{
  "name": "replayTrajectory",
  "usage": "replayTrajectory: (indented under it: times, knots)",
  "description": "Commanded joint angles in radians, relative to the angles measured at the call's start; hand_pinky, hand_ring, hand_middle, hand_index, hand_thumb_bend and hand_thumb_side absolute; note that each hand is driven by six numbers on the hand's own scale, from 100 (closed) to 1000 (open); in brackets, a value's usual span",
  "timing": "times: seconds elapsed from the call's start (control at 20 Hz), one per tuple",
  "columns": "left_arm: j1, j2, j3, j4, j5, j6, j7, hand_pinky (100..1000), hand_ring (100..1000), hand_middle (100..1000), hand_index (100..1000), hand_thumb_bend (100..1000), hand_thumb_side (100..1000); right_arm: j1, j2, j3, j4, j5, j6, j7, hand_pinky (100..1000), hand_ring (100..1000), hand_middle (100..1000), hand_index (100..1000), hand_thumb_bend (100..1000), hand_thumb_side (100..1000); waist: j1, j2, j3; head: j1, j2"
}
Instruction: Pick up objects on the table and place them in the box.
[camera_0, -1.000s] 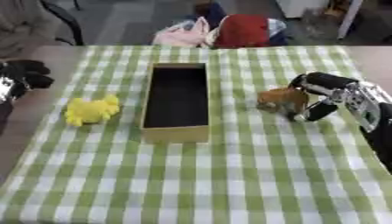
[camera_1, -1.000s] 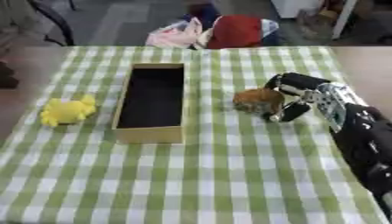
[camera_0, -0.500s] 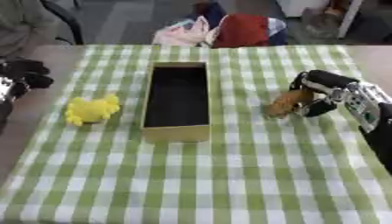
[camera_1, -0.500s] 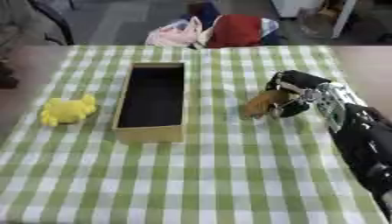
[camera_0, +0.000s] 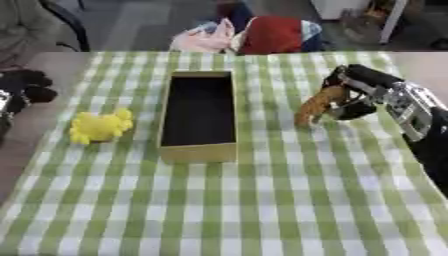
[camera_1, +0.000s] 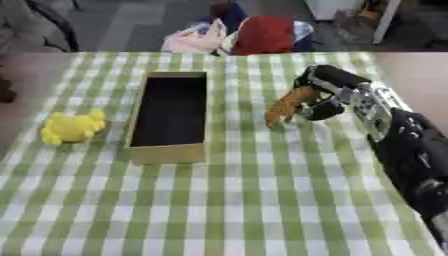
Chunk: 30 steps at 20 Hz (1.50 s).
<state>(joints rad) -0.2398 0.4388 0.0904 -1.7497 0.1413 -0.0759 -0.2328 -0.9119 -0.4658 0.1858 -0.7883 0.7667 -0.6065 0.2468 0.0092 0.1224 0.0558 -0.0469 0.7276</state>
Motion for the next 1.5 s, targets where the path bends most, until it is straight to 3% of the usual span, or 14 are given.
replayTrajectory:
  times: [0.05, 0.35, 0.65, 0.95, 1.25, 1.5]
  knots:
    - [-0.015, 0.024, 0.003, -0.009, 0.006, 0.000, -0.002, 765, 689, 659, 757, 147, 795, -0.051, -0.017, 0.011, -0.063, -0.067, 0.002, 0.045, 631, 675, 227, 435, 100, 200, -0.003, -0.020, 0.002, -0.006, -0.012]
    - [-0.017, 0.028, -0.004, -0.010, 0.008, -0.001, -0.009, 764, 690, 659, 757, 147, 792, -0.119, 0.037, 0.020, -0.085, -0.131, 0.025, 0.113, 631, 676, 230, 441, 100, 190, -0.007, -0.028, 0.024, -0.018, -0.011]
    - [-0.033, 0.026, -0.015, -0.013, 0.015, -0.003, -0.021, 764, 689, 659, 758, 148, 787, -0.172, 0.124, 0.007, -0.028, -0.107, 0.041, 0.133, 631, 679, 237, 450, 100, 187, -0.008, -0.028, 0.078, -0.047, -0.021]
    - [-0.050, 0.018, -0.025, -0.020, 0.025, -0.006, -0.032, 764, 689, 658, 758, 150, 783, -0.182, 0.204, 0.001, 0.036, -0.007, 0.031, 0.117, 631, 680, 254, 461, 100, 195, 0.000, -0.023, 0.130, -0.079, -0.033]
    - [-0.058, 0.006, -0.031, -0.022, 0.029, -0.005, -0.040, 763, 689, 658, 758, 151, 785, -0.161, 0.278, 0.006, 0.089, 0.133, 0.008, 0.073, 632, 685, 290, 485, 100, 195, 0.007, -0.016, 0.152, -0.097, -0.042]
    - [-0.060, 0.003, -0.029, -0.022, 0.028, -0.004, -0.042, 763, 689, 658, 758, 153, 786, -0.147, 0.308, 0.029, 0.088, 0.232, -0.047, 0.040, 659, 716, 413, 560, 100, 208, 0.005, -0.011, 0.157, -0.100, -0.044]
